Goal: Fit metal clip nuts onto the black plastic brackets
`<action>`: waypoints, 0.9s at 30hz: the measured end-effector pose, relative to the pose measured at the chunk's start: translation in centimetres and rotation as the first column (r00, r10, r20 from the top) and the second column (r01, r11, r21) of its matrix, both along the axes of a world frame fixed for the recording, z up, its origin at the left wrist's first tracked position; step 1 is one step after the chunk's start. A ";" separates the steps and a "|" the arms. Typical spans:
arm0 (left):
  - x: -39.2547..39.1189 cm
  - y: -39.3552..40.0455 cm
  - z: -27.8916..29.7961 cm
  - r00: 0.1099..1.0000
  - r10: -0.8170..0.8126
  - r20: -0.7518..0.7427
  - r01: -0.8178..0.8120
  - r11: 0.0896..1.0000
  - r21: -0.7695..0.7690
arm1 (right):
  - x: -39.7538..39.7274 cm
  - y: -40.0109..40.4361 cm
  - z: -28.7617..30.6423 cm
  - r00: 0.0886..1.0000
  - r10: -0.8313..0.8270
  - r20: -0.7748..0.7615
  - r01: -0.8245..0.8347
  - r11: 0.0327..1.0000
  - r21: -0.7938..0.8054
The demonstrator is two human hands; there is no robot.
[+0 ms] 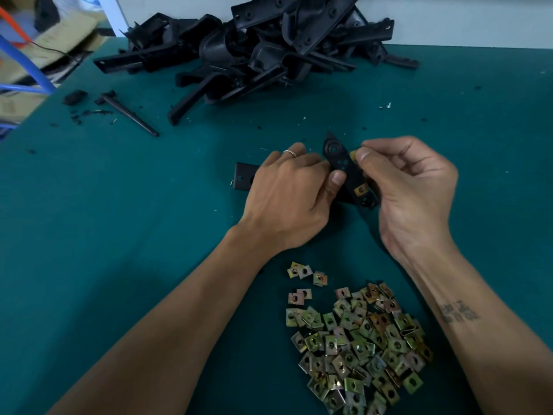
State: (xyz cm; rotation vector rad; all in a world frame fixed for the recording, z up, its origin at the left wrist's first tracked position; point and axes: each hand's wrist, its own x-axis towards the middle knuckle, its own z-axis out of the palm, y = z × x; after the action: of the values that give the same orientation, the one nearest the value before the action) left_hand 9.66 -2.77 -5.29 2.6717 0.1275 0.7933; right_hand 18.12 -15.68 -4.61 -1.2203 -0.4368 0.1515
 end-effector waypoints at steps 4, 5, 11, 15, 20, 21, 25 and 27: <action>0.0 0.0 0.0 1.000 -0.003 -0.020 0.004 1.000 0.011 | 0.3 -0.2 0.0 0.999 0.026 0.028 -0.025 0.999 -0.032; 0.0 0.0 0.0 1.000 -0.005 -0.017 0.006 1.000 0.006 | 0.3 -0.2 0.1 0.999 0.021 0.036 -0.020 0.999 -0.038; -0.1 0.1 -0.1 1.000 -0.005 -0.024 0.005 1.000 -0.005 | 0.1 -0.2 -0.1 0.999 0.050 0.015 -0.049 0.997 -0.065; -0.1 0.2 -0.2 1.000 -0.014 0.025 0.014 1.000 -0.025 | -0.8 0.1 -0.1 0.999 0.030 -0.031 -0.031 0.999 -0.028; -0.1 0.5 -0.3 0.999 0.028 0.024 -0.027 1.000 -0.011 | -1.4 0.1 0.3 0.981 0.142 -0.130 -0.145 0.989 -0.016; -0.1 0.5 -0.2 0.999 0.027 0.024 -0.027 1.000 -0.016 | -1.4 0.0 0.4 0.976 0.165 -0.142 -0.170 0.985 -0.023; 0.0 0.5 -0.2 0.996 0.058 0.071 -0.056 0.998 -0.040 | -1.1 -0.7 0.7 0.921 0.336 -0.198 -0.340 0.940 0.014; 0.0 0.7 -0.2 0.988 0.129 0.088 -0.122 0.989 -0.080 | -0.8 -0.7 0.5 0.899 0.407 -0.160 -0.409 0.912 0.018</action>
State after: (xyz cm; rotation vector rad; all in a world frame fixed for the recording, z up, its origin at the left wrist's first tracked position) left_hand 9.61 -2.11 -5.50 2.5717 0.2988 0.9315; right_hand 17.32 -16.38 -4.15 -1.1086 -0.5471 0.6119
